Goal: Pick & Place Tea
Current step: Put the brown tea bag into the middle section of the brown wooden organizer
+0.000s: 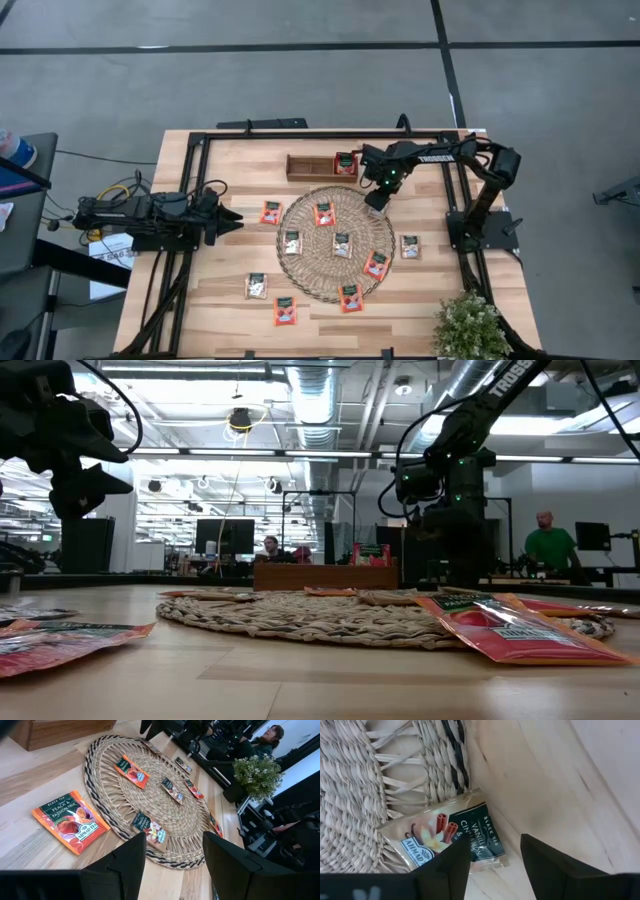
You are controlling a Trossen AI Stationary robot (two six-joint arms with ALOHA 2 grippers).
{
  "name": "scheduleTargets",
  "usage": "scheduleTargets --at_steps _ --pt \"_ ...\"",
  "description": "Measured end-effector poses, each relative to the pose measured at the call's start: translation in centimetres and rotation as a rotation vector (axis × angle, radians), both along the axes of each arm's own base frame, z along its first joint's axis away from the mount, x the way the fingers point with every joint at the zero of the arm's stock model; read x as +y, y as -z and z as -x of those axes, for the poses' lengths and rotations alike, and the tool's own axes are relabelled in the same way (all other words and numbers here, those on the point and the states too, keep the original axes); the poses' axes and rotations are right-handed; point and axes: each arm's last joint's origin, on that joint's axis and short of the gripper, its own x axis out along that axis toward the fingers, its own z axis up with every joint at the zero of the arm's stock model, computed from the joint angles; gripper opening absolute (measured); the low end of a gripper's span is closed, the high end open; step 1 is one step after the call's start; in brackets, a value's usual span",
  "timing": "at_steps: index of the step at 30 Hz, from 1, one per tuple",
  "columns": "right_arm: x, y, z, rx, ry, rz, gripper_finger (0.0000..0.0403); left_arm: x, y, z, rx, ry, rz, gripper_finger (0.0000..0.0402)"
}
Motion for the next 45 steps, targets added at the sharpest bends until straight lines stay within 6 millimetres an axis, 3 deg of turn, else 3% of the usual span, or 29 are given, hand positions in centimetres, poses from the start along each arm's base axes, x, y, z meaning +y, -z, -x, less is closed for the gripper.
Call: scheduleTargets --at_steps 12,32,39,45 --pt "0.1 0.0 0.0 0.001 0.005 -0.014 0.0161 0.0 0.0 0.0 0.000 0.000 0.000 0.0188" --pt "0.1 -0.1 0.6 0.127 0.058 0.117 0.0132 0.0 0.0 0.0 0.000 0.000 0.000 0.0188" --pt "0.3 -2.0 0.9 0.060 0.079 0.146 0.0134 0.0 0.0 0.0 0.000 0.000 0.000 0.0188" --pt "0.6 -3.1 1.1 0.007 -0.008 0.143 0.0134 0.0 0.0 0.0 0.000 0.001 -0.001 0.0188"
